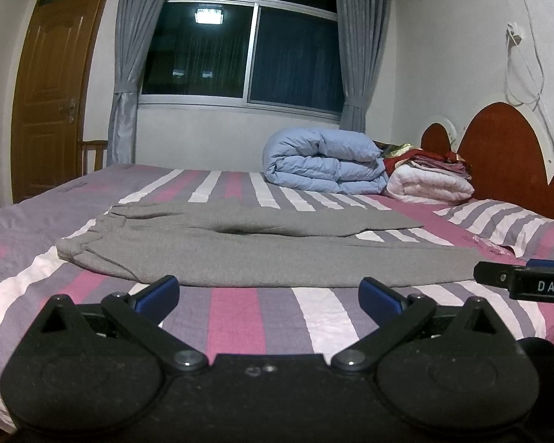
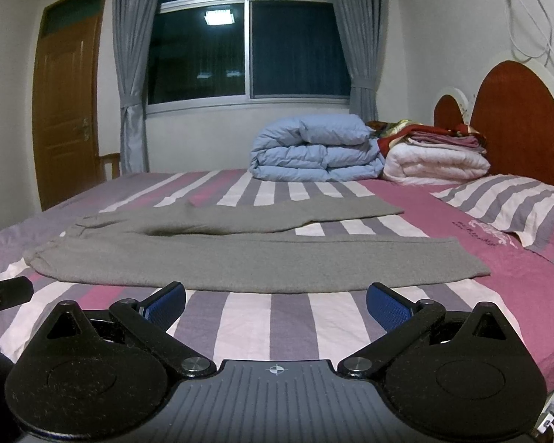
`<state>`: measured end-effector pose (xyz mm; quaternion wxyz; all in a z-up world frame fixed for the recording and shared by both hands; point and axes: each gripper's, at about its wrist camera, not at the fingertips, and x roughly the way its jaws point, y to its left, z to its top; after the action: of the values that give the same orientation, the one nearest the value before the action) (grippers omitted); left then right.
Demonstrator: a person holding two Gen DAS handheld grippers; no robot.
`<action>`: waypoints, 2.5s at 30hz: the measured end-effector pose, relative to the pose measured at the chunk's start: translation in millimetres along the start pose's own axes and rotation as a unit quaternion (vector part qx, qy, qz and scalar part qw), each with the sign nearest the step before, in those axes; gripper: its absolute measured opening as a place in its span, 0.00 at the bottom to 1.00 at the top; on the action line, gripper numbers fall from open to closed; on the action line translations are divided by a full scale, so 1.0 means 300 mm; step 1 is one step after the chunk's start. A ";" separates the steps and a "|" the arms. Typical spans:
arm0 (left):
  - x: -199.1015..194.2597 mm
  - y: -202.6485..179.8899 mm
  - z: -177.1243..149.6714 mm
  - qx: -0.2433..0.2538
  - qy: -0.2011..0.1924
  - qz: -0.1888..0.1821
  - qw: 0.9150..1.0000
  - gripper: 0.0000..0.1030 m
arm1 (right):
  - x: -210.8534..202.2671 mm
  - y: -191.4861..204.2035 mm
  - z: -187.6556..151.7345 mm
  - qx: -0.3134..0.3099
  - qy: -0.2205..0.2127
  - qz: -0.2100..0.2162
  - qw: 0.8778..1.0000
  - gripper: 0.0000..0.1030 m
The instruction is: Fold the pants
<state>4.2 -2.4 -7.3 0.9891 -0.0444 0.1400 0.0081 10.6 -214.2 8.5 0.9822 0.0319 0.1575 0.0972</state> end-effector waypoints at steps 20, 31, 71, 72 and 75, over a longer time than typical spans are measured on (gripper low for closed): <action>0.007 0.000 -0.007 0.002 0.001 0.001 1.000 0.94 | 0.002 -0.002 -0.001 0.001 0.000 0.000 1.000 1.00; 0.009 -0.001 -0.008 0.003 0.001 0.001 1.000 0.94 | 0.002 -0.003 0.000 0.001 0.001 0.000 1.000 1.00; 0.350 0.501 0.335 0.051 0.073 0.075 0.993 0.62 | 0.424 0.143 0.483 -0.100 -0.033 0.194 0.975 1.00; 0.386 0.543 0.353 0.057 0.080 0.081 0.992 0.62 | 0.465 0.159 0.511 -0.103 -0.030 0.200 0.974 1.00; 0.523 0.687 0.411 0.060 0.104 0.073 0.990 0.76 | 0.621 0.207 0.574 -0.109 -0.019 0.210 0.971 1.00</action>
<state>183.2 214.4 49.5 0.9668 0.0248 0.2455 0.0669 227.1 -121.6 121.1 0.9402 -0.0409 0.1166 0.3174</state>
